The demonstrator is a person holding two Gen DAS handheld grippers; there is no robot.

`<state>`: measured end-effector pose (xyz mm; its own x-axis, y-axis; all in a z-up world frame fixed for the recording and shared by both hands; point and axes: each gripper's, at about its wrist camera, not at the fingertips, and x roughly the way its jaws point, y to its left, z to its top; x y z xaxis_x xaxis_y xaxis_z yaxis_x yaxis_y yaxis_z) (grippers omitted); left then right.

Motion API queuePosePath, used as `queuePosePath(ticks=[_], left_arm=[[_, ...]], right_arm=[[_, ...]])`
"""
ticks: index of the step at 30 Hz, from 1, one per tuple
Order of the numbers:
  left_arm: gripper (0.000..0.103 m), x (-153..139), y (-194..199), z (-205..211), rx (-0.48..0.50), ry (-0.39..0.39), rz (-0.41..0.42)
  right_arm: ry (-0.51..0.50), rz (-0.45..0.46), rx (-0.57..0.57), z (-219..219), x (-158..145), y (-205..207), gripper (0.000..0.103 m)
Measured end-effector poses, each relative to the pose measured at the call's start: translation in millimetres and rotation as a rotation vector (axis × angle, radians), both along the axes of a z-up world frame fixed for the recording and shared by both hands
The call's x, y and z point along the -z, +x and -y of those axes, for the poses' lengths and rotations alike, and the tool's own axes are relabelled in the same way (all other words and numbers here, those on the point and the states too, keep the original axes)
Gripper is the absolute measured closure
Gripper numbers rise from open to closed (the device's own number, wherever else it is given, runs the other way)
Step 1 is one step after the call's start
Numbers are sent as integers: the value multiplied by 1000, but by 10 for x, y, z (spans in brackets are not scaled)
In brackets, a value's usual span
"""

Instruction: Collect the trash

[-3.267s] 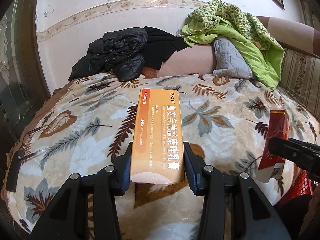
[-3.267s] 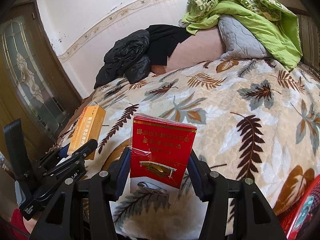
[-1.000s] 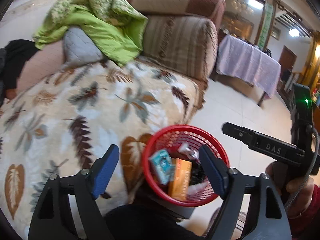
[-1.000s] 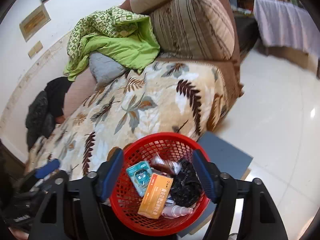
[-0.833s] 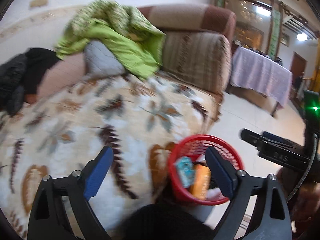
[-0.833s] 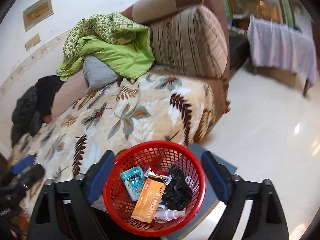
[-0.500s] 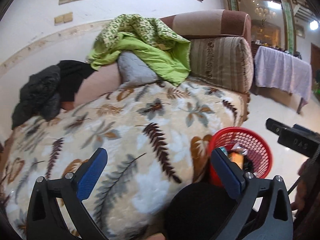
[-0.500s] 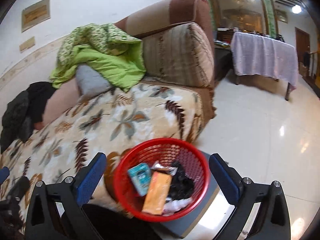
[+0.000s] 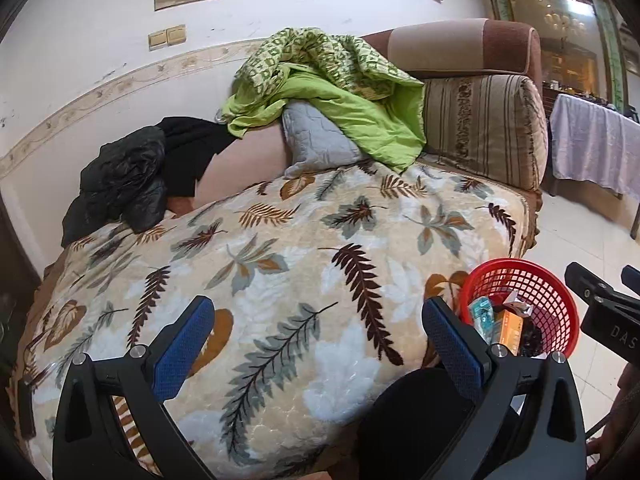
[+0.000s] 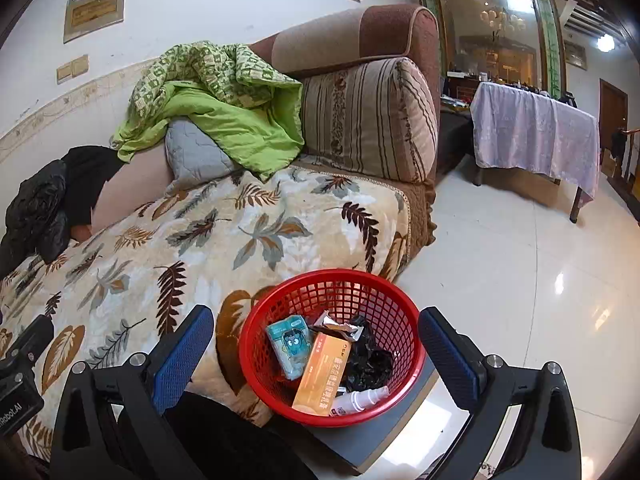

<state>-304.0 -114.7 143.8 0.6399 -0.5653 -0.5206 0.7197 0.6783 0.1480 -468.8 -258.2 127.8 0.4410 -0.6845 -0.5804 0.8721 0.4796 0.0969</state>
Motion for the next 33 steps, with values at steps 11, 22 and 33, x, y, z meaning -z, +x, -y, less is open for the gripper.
queuePosePath(ticks=[11,22,33], left_arm=[[0,35,-26,49,19,36,4],[0,42,-25,39,22,35,-2],[0,49,2,13,20,34,0]], right_arm=[[27,-8,-1,38,47,14,0],[35,-13,-1,30,61,21,0],[42,-23,-10,34,119,57,0]])
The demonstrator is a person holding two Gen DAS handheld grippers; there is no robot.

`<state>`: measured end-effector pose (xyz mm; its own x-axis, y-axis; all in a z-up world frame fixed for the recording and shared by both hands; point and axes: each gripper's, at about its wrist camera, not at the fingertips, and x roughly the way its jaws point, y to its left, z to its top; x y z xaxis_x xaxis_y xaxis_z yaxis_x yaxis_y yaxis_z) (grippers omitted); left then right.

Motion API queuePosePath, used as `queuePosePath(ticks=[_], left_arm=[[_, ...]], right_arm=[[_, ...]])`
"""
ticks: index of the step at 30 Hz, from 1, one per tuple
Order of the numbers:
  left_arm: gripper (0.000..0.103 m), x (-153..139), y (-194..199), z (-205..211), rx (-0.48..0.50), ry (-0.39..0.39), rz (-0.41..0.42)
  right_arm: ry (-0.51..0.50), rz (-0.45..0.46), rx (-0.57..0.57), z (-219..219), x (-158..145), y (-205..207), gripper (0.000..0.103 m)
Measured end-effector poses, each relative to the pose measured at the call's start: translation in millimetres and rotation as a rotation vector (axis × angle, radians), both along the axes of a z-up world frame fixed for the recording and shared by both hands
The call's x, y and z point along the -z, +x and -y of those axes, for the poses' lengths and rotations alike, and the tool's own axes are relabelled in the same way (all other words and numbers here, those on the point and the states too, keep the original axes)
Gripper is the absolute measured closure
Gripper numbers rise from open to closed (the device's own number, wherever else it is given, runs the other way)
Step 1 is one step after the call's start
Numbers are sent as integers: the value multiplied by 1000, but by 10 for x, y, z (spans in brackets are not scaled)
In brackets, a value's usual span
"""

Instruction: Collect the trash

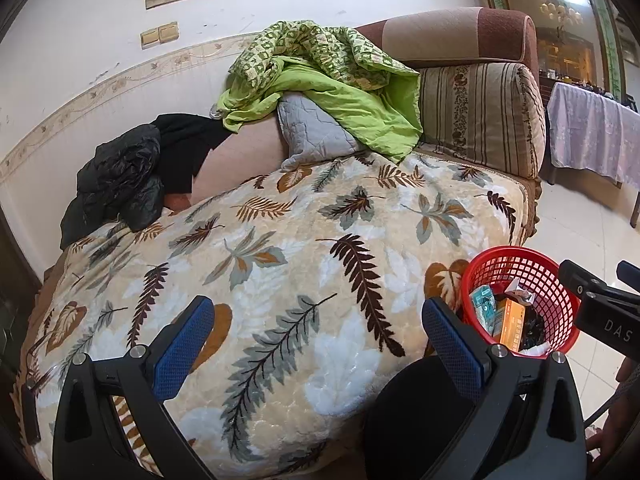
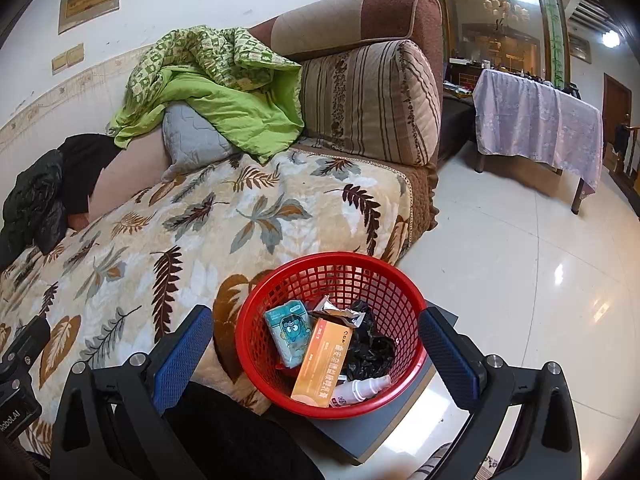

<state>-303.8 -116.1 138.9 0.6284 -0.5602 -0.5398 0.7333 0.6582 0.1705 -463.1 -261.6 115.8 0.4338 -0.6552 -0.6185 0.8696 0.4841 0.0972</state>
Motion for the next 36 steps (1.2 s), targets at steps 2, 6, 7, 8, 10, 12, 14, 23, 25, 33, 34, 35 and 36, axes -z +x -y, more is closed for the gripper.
queuePosePath(ticks=[2,6,7,8,10,12,14,23,25,33,34,35,36], left_arm=[[0,4,-2,0,2,1,-2],[0,0,2,-1,1,1,-1],[0,-1,4,0,1,1,-1],[0,0,-1,-2,1,0,-2],[0,-1,5,-1,0,0,0],[0,-2,8,-4,1,0,-1],[0,-1,5,-6,0,-1,-2],[0,-2,11,-13,2,2,0],[0,-4,13,-14,2,-2,-3],[0,-3,10,-14,2,-1,-3],[0,-3,11,-13,1,-1,-2],[0,-2,8,-14,1,-1,-1],[0,-3,12,-14,2,0,-2]], right_arm=[[1,-1,1,5,-11,3,0],[2,-2,0,5,-12,6,0],[3,-2,0,5,-8,6,0],[3,-2,0,4,-7,6,0],[3,-3,0,6,-8,9,0],[6,-4,-1,14,7,13,0],[8,-6,-1,14,14,13,0],[10,-6,0,15,15,13,0],[9,-5,0,18,14,15,0],[11,-6,0,21,16,15,0],[10,-6,-1,21,16,14,0],[10,-6,-1,24,15,16,0],[10,-6,-1,19,19,12,0]])
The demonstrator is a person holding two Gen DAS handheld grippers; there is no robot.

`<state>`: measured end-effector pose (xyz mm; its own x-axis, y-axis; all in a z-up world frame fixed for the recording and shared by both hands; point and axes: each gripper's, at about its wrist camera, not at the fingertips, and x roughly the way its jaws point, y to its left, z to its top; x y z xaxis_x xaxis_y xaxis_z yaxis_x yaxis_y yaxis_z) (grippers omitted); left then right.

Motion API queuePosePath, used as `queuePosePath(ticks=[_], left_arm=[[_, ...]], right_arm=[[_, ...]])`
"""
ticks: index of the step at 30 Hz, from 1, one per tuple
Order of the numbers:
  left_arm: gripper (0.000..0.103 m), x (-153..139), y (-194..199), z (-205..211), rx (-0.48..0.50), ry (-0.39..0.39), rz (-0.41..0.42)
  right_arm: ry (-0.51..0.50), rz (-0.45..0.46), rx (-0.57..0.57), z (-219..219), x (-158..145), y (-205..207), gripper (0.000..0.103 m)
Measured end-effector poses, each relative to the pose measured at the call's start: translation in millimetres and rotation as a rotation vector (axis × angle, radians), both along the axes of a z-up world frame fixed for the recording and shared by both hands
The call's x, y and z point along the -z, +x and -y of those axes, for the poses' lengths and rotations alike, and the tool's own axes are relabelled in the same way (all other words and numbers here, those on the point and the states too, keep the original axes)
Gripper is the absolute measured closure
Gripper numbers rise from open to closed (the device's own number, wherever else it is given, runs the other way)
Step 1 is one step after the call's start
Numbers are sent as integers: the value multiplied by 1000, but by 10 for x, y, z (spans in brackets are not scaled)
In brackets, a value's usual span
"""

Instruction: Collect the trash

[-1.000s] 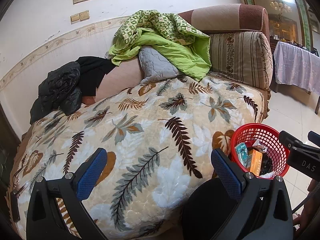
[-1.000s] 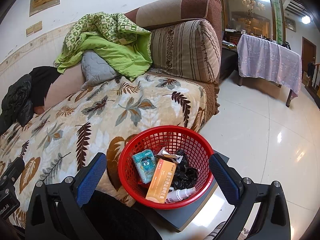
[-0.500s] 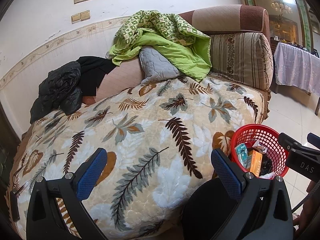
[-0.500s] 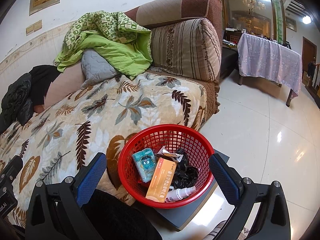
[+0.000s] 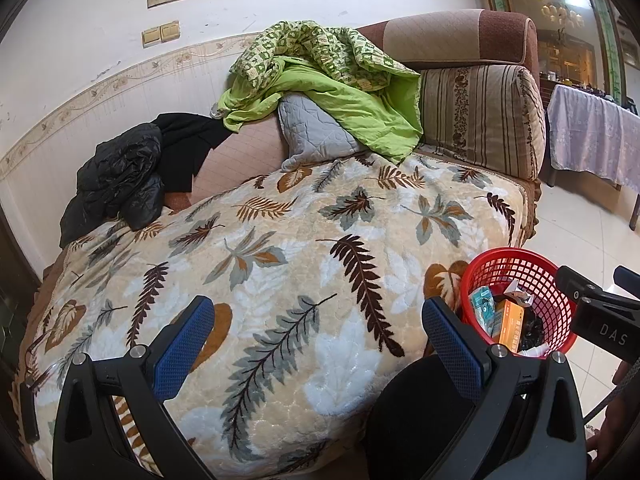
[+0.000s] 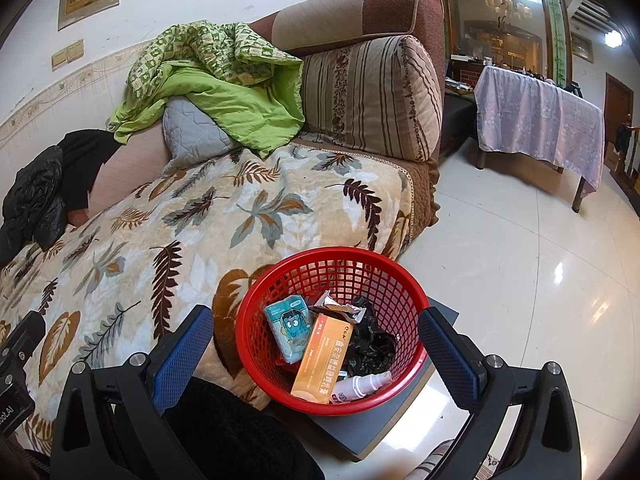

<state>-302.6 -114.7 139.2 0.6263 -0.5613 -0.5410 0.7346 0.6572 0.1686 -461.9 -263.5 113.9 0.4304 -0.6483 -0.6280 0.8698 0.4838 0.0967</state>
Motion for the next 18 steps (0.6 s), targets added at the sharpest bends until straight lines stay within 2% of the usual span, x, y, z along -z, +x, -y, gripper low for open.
queuePosePath(ticks=[18], left_arm=[[0,-2,0,1,-3,-1,-1]], right_arm=[[2,0,0,14,-7,4,0]])
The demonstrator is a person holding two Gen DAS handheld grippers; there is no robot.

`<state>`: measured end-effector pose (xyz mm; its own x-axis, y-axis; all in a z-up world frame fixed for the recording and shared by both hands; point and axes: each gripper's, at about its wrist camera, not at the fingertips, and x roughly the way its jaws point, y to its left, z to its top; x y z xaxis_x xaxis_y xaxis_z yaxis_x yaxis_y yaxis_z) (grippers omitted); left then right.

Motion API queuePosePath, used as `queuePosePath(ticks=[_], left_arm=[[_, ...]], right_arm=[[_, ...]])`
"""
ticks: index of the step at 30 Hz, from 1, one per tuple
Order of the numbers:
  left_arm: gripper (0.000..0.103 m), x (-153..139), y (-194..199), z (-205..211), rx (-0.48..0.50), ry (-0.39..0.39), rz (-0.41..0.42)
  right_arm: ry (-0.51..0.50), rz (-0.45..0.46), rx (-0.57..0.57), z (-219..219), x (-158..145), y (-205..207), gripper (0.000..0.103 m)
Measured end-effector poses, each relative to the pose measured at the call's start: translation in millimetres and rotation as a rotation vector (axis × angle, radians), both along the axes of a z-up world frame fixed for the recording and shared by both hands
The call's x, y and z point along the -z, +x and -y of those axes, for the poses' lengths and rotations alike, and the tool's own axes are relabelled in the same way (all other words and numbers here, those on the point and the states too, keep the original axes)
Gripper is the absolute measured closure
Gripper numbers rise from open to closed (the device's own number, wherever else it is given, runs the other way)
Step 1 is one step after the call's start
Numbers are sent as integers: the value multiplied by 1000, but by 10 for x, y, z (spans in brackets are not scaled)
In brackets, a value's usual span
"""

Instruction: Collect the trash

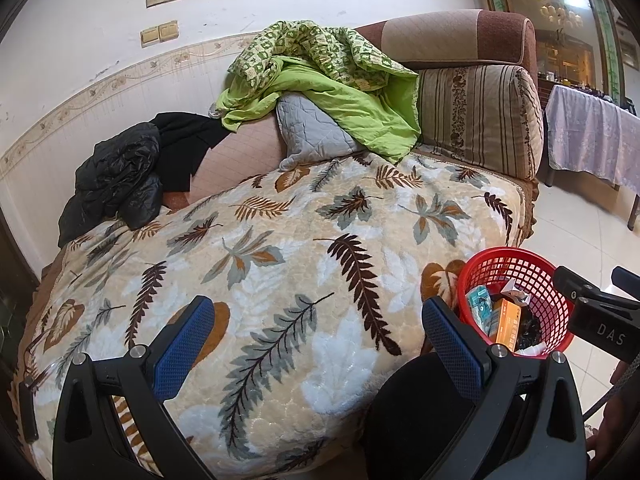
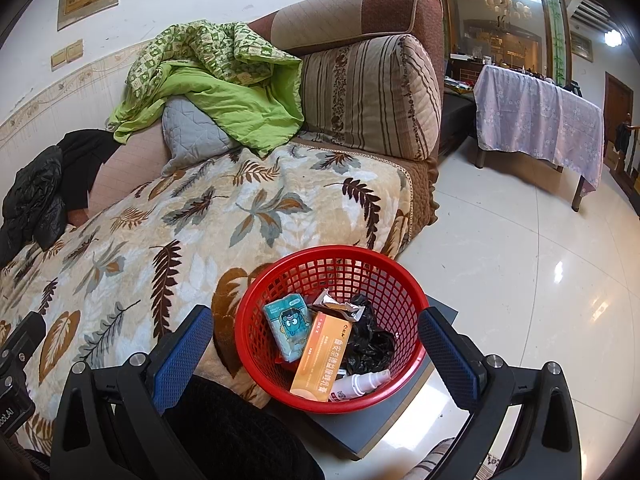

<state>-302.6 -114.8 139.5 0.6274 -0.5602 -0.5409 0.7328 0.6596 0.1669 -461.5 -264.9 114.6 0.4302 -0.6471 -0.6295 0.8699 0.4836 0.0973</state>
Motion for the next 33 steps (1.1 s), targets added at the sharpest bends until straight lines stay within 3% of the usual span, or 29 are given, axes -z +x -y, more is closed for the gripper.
queuePosePath(ticks=[13,18,22,26,30,33], left_arm=[[0,4,16,-17,0,-1,-3],[0,33,126,-76,-33,-5,-35],[0,113,554,-287,-142,-24,-125],[0,334,1210,-638,-315,-15,-236],[0,652,1904,-1123,-504,-17,-375],[0,845,2286,-1377,-665,38,-391]], right_arm=[[-1,-4,-4,-14,18,3,0],[-14,-30,-110,-41,-8,271,0],[-19,-15,-256,-101,-107,794,0],[30,-53,-385,-216,-107,1607,0],[48,-133,-503,-406,121,2457,0],[80,-185,-560,-511,398,3054,0]])
